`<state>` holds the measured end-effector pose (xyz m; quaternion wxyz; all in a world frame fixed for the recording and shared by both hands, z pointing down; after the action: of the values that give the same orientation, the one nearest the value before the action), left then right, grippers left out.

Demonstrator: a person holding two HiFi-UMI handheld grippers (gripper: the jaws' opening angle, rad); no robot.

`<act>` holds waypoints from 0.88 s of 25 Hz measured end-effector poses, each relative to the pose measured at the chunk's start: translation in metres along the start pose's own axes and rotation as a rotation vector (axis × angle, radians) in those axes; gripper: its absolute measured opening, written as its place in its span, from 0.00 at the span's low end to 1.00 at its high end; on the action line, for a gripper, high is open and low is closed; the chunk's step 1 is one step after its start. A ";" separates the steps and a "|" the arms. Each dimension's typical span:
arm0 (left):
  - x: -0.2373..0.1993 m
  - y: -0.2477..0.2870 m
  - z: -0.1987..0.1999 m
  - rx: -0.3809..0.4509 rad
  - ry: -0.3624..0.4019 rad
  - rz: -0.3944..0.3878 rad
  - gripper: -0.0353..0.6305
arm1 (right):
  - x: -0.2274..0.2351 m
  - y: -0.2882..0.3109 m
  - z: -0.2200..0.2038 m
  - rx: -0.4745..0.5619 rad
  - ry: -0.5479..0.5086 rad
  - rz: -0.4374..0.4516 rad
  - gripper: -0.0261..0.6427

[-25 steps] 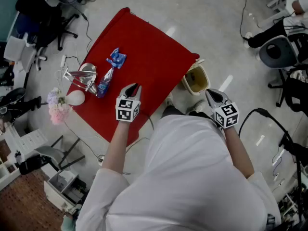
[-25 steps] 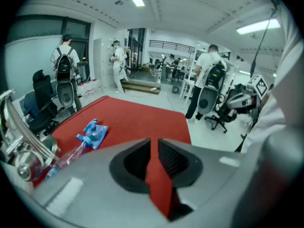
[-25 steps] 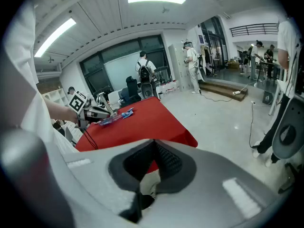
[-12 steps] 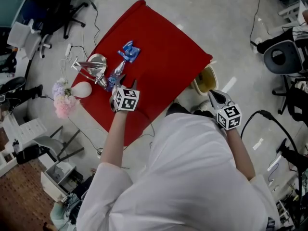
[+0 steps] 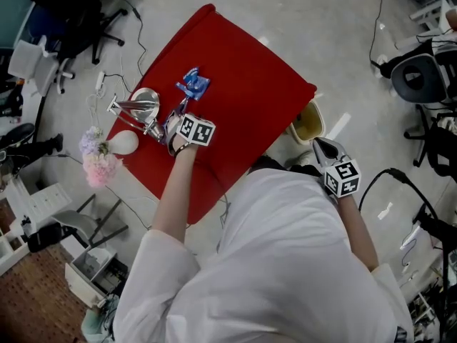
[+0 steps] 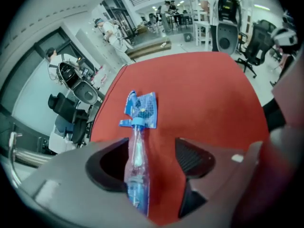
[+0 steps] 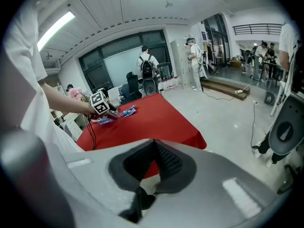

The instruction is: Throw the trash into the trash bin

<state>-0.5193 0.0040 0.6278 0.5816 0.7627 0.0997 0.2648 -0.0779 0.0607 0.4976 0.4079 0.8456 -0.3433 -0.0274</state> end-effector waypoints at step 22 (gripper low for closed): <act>-0.020 0.033 0.022 -0.139 0.025 -0.238 0.29 | -0.001 0.009 0.002 -0.006 0.036 -0.006 0.04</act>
<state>-0.5297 -0.0340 0.6484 0.6592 0.6999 0.1781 0.2096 -0.0846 0.0565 0.5024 0.4167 0.8456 -0.3334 -0.0144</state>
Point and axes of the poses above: the fingertips, and each gripper's own axes: y forward along the fingers, x to its right, z out of its top, the point moved 5 cm from there along -y, backward along the fingers, and after that the axes turned 4 degrees about -x, right-handed, at the moved point
